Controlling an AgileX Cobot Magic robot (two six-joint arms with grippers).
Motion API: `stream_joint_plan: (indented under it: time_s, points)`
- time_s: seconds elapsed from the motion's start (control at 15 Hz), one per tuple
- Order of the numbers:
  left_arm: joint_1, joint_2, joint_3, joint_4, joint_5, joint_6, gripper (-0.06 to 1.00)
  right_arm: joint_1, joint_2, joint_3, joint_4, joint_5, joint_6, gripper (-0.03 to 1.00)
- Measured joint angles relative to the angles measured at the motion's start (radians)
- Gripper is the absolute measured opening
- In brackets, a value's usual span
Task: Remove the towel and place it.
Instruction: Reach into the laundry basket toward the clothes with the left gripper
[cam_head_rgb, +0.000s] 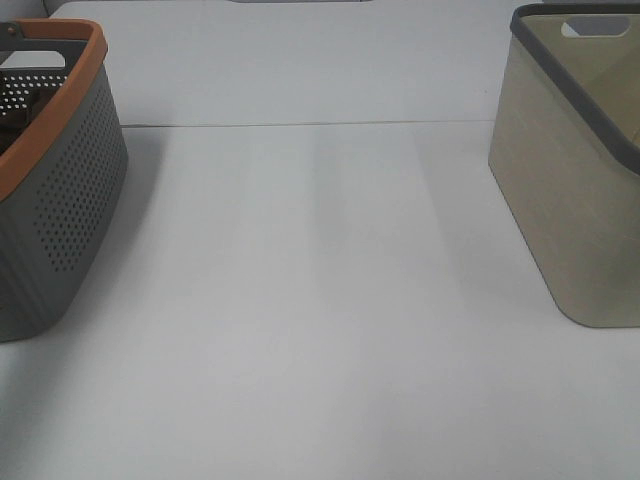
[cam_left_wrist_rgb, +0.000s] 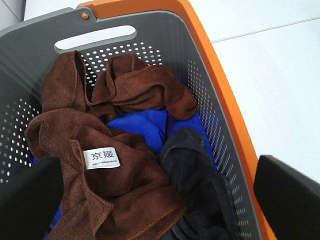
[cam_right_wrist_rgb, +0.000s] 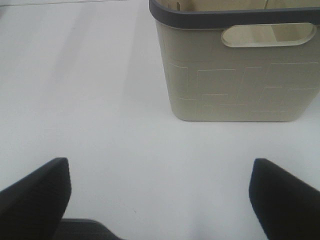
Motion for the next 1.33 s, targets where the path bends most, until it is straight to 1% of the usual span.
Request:
stream_joint_plan:
  time_s: [0.13, 0.2, 0.27, 0.33, 0.47, 0.67, 0.8, 1.07, 1.33]
  points:
    - [0.0, 0.085, -0.152, 0.007, 0.153, -0.026, 0.99, 0.0, 0.0, 0.0, 0.0, 0.0, 0.0, 0.9]
    - [0.0, 0.106, -0.19, 0.012, 0.187, -0.027, 0.99, 0.0, 0.0, 0.0, 0.0, 0.0, 0.0, 0.9]
    - [0.0, 0.143, -0.261, 0.03, 0.272, -0.036, 0.99, 0.0, 0.0, 0.0, 0.0, 0.0, 0.0, 0.9]
    - [0.0, 0.185, -0.316, 0.052, 0.356, -0.055, 0.99, 0.0, 0.0, 0.0, 0.0, 0.0, 0.0, 0.9]
    - [0.0, 0.255, -0.409, 0.107, 0.484, -0.103, 0.99, 0.0, 0.0, 0.0, 0.0, 0.0, 0.0, 0.9]
    - [0.0, 0.387, -0.506, 0.186, 0.626, -0.158, 0.99, 0.0, 0.0, 0.0, 0.0, 0.0, 0.0, 0.9]
    - [0.0, 0.444, -0.512, 0.201, 0.634, -0.161, 0.99, 0.0, 0.0, 0.0, 0.0, 0.0, 0.0, 0.9]
    - [0.0, 0.522, -0.514, 0.273, 0.655, -0.178, 0.99, 0.0, 0.0, 0.0, 0.0, 0.0, 0.0, 0.9]
    - [0.0, 0.565, -0.514, 0.291, 0.655, -0.185, 0.99, 0.0, 0.0, 0.0, 0.0, 0.0, 0.0, 0.9]
